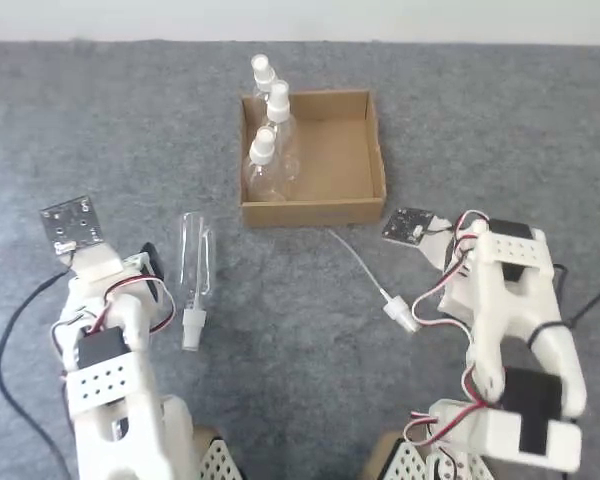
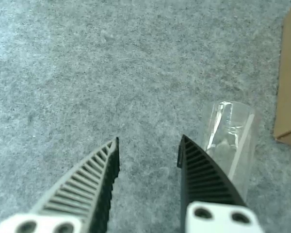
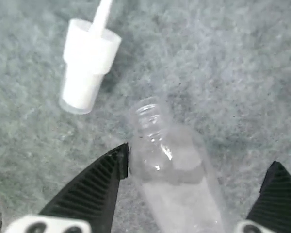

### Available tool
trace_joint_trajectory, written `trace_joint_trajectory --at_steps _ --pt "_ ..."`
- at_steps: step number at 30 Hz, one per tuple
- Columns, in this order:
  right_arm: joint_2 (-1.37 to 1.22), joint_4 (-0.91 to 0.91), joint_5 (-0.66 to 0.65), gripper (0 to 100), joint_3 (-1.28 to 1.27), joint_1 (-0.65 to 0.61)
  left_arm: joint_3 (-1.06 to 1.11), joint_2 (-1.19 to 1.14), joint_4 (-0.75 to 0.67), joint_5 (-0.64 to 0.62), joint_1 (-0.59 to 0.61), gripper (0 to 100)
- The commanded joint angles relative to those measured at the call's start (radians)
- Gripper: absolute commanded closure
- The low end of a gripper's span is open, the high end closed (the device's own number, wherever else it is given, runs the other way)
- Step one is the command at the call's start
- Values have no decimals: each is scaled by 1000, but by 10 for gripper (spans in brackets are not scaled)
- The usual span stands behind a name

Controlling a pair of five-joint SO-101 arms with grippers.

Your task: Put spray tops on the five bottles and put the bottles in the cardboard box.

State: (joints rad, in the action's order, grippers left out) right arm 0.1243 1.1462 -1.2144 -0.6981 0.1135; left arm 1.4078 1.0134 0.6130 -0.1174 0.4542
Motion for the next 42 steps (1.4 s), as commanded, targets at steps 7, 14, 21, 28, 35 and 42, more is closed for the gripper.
trace_joint_trajectory --at_steps 7,14,21,28,35,42 --pt "-81 -16 44 879 127 12 -7 15 -26 9 -5 811" --pt "-87 -16 195 890 137 -10 -2 15 -29 9 -5 811" --pt "-84 -16 446 889 137 -81 -2 15 -29 9 -5 811" --pt "-90 -58 580 879 137 -133 -2 15 -29 9 -5 811" --pt "-91 -71 594 715 137 -133 -2 15 -29 9 -5 811" --pt "-91 -62 405 668 133 -131 -2 15 -29 9 -5 811"
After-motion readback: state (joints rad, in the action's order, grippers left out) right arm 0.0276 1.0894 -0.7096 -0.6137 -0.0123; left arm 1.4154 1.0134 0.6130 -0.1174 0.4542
